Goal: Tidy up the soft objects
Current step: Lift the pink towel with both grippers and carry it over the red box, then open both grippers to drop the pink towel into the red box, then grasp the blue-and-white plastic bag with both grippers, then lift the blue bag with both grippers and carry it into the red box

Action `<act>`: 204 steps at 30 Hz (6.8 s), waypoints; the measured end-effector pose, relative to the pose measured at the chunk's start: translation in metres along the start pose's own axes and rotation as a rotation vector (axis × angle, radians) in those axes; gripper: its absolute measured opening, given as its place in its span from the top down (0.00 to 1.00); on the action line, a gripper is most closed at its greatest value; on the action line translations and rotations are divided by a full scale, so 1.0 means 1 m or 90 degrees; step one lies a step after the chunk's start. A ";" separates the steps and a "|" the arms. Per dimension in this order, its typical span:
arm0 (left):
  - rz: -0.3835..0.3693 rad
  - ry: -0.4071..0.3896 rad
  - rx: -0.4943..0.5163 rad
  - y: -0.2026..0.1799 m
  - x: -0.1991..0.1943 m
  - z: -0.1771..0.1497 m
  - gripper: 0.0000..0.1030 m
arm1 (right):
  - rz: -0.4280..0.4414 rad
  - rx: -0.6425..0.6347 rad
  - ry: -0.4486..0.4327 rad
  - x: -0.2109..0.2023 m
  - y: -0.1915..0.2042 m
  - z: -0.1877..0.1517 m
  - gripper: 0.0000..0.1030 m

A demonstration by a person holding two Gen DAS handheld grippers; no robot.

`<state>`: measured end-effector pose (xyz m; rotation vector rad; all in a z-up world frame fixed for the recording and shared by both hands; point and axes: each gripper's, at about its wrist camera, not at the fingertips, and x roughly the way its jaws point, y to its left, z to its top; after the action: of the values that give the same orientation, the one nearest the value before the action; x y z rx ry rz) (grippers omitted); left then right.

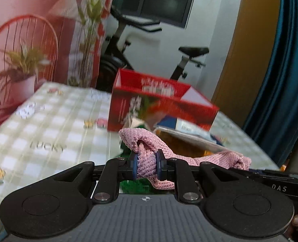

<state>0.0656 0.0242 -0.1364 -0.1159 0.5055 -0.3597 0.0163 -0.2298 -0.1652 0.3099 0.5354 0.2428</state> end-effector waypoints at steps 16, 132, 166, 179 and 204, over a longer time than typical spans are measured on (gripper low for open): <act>0.026 0.026 -0.006 0.008 -0.011 0.000 0.82 | 0.057 0.033 0.108 0.025 0.014 -0.012 0.76; -0.120 0.247 -0.025 0.002 0.160 0.039 0.56 | -0.019 -0.033 0.172 0.109 -0.048 0.079 0.53; -0.119 0.215 -0.014 -0.006 0.140 0.037 0.58 | -0.011 -0.075 0.115 0.098 -0.042 0.085 0.63; -0.123 0.125 0.003 -0.015 0.117 0.088 0.58 | 0.012 -0.134 0.040 0.083 -0.027 0.135 0.63; -0.063 0.009 0.048 -0.018 0.219 0.184 0.58 | -0.073 -0.304 -0.051 0.202 -0.040 0.236 0.63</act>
<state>0.3291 -0.0683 -0.0723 -0.0659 0.5010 -0.4758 0.3165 -0.2584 -0.0796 -0.1745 0.3986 0.2387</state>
